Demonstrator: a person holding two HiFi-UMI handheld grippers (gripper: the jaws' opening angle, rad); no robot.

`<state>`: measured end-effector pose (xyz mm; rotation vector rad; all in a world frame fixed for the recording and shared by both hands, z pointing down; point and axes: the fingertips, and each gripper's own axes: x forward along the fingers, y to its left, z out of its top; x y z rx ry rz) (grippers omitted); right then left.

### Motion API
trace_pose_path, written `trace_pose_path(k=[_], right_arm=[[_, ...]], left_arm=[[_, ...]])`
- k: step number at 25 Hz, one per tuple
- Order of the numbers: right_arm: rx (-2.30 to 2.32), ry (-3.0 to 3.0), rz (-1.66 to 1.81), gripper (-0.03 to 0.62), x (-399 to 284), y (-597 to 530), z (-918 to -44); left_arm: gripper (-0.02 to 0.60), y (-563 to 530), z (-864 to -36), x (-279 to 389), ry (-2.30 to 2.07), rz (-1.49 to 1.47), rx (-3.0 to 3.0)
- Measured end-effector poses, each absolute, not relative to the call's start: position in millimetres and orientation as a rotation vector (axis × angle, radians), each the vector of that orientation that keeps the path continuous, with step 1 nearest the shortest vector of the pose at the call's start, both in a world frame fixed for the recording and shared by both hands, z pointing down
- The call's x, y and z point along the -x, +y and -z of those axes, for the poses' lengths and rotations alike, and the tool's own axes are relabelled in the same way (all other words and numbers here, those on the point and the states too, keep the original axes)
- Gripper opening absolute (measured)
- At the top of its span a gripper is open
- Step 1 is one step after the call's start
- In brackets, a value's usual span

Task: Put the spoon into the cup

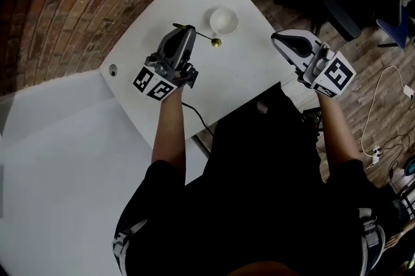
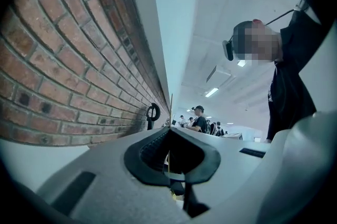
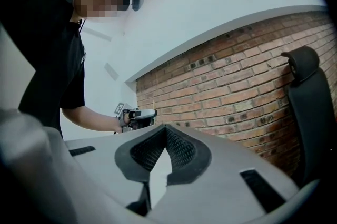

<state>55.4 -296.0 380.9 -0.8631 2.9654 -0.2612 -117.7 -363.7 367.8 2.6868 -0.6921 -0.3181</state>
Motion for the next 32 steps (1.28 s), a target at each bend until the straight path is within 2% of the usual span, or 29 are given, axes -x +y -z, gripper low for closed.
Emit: trace_pose_path(k=[10, 32], right_arm=[[1.001, 2.931, 0.286, 0.006, -30.8, -338.2, -418.7], [1.168, 2.883, 0.368, 0.006, -46.0, -385.7, -474.6]], left_arm=[[0.015, -414.4, -411.1, 112.2, -0.634, 0.272, -2.683], [0.015, -452.2, -514.5, 92.4, -0.698, 0.136, -2.655]])
